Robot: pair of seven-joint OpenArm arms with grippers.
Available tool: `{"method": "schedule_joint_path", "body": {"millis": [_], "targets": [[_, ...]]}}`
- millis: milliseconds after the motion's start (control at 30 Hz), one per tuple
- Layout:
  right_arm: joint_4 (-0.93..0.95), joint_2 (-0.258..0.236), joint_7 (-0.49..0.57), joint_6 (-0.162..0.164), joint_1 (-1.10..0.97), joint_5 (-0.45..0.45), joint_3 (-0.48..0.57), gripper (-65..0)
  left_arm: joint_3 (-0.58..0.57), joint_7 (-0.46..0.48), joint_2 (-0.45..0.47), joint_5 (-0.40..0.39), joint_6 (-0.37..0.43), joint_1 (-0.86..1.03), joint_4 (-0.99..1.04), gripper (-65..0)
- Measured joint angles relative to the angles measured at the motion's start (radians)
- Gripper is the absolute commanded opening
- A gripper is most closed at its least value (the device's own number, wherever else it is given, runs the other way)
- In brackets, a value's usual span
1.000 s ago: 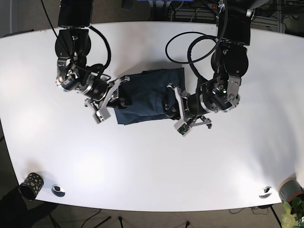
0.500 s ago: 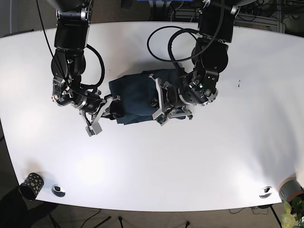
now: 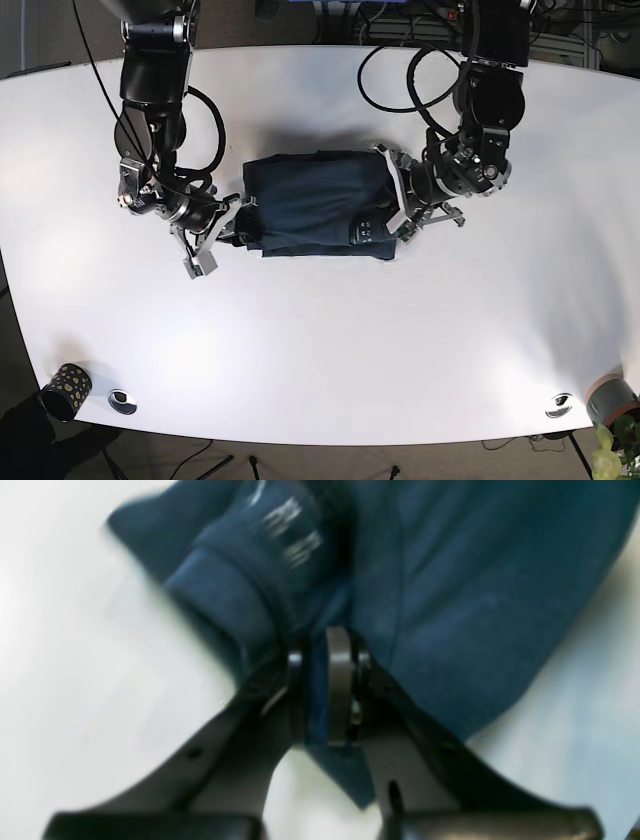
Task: Fold the T-shirt properly
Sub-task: 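Press and square the folded bundle with both grippers, then grip the folded blue bundle with the left gripper and carry it aside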
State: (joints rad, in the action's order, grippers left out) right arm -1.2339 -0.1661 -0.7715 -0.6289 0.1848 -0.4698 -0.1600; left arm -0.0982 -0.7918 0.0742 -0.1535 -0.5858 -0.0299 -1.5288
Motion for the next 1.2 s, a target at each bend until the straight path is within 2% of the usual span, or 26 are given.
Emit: {"method": "schedule_joint_path", "body": {"millis": [133,300,433,533,600,733,800,833,1000,1200], "targets": [[-0.128,-0.003,-0.105,0.003,-0.024,0.009,-0.005,-55.2,0.054,-0.021,0.004,0.023,0.003,0.001,-0.044,-61.1],[-0.237,-0.006,-0.122,0.003,-0.009,0.005,-0.002,-54.9,0.092,-0.023,0.002,0.026,0.008,0.004,-0.158,-61.1],[-0.230,-0.002,-0.127,0.004,0.023,0.004,0.007,-54.9,0.091,-0.015,0.000,0.022,0.009,0.032,-0.241,-61.0],[-0.165,-0.006,-0.122,0.007,0.069,0.030,0.065,-55.3,0.089,-0.019,-0.002,0.019,0.005,0.084,-0.285,-61.0],[-0.107,-0.007,-0.119,0.007,0.108,0.087,0.111,-54.9,0.090,-0.023,-0.002,0.019,0.004,0.115,-0.301,-61.0],[0.012,0.012,0.005,-0.004,0.152,0.087,0.151,-54.9,0.086,-0.022,-0.001,0.023,0.006,0.171,-0.317,-60.8],[0.085,0.015,0.060,0.000,0.173,0.102,0.163,-54.9,0.072,-0.024,0.000,0.024,0.005,0.205,-0.315,-60.8],[0.121,0.013,0.083,0.010,0.184,0.115,0.175,-54.9,0.064,-0.024,0.001,0.026,0.006,0.215,-0.313,-60.8],[0.222,-0.007,0.190,0.007,0.199,0.111,0.253,-55.2,0.031,-0.017,-0.004,0.018,0.005,0.224,-0.280,-60.8],[0.225,-0.045,0.205,-0.010,0.169,0.090,0.277,-55.3,0.054,-0.022,-0.003,0.023,0.002,0.123,-0.119,-61.0]]}}
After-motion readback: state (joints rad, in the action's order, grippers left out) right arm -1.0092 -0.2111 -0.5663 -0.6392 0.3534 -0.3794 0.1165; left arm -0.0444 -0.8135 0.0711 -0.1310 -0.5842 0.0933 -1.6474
